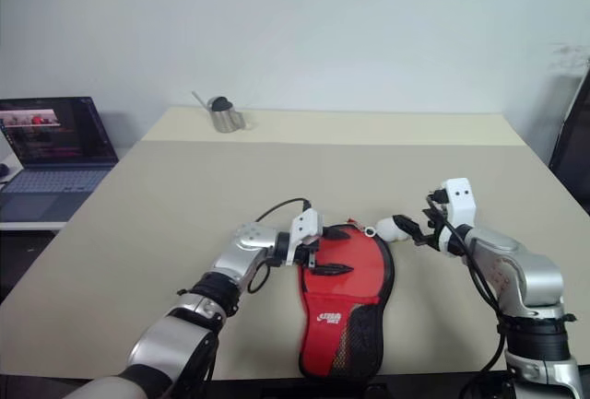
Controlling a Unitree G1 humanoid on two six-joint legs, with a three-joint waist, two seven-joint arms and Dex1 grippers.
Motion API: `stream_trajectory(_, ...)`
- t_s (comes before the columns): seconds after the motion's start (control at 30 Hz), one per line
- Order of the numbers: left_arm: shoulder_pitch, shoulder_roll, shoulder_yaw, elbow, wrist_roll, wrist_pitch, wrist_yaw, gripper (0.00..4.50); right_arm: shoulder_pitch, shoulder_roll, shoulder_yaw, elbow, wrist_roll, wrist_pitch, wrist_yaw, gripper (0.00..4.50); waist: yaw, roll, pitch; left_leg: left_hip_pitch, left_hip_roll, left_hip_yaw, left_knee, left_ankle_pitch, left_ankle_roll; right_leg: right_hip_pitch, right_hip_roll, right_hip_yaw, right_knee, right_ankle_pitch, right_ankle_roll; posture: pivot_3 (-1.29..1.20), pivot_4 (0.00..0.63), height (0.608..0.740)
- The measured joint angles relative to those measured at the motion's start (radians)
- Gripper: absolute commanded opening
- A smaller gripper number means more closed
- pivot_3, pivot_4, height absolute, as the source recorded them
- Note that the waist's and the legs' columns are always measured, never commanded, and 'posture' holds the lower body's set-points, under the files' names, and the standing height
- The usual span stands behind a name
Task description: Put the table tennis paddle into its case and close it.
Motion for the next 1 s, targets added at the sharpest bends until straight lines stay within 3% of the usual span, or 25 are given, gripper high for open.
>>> stream_trajectory(0.3, 0.020, 0.013, -0.012, -0.045, -0.018, 0.020, -0.102, 4.00, -0.029, 0.071, 0.078, 0.097, -0.050, -0.057, 0.018, 4.50, 0.000, 0.001, 0.001, 0.000, 0.000, 0.000, 0.000, 0.000, 0.000, 0.000, 0.000, 0.000, 0.000, 0.000, 0.000, 0.00, 0.150, 0.740)
stream_trajectory(0.67, 0.020, 0.013, -0.026, -0.046, -0.011, 0.006, -0.098, 4.00, -0.030, 0.080, 0.117, 0.176, -0.147, -0.102, 0.006, 4.50, 0.000, 0.001, 0.001, 0.000, 0.000, 0.000, 0.000, 0.000, 0.000, 0.000, 0.000, 0.000, 0.000, 0.000, 0.000, 0.00, 0.150, 0.740)
stream_trajectory(0.77, 0.020, 0.013, -0.035, -0.047, -0.005, -0.008, -0.097, 4.05, -0.031, 0.084, 0.117, 0.178, -0.160, -0.102, -0.005, 3.89, 0.000, 0.001, 0.001, 0.000, 0.000, 0.000, 0.000, 0.000, 0.000, 0.000, 0.000, 0.000, 0.000, 0.000, 0.000, 0.00, 0.150, 0.740)
stream_trajectory(1.0, 0.016, 0.001, -0.050, -0.029, 0.005, -0.047, -0.102, 4.05, -0.043, 0.104, 0.117, 0.182, -0.187, -0.102, -0.024, 1.66, 0.001, 0.002, 0.000, 0.000, 0.000, 0.000, 0.000, 0.000, 0.000, 0.001, 0.000, 0.000, 0.000, 0.000, 0.000, 0.00, 0.150, 0.740)
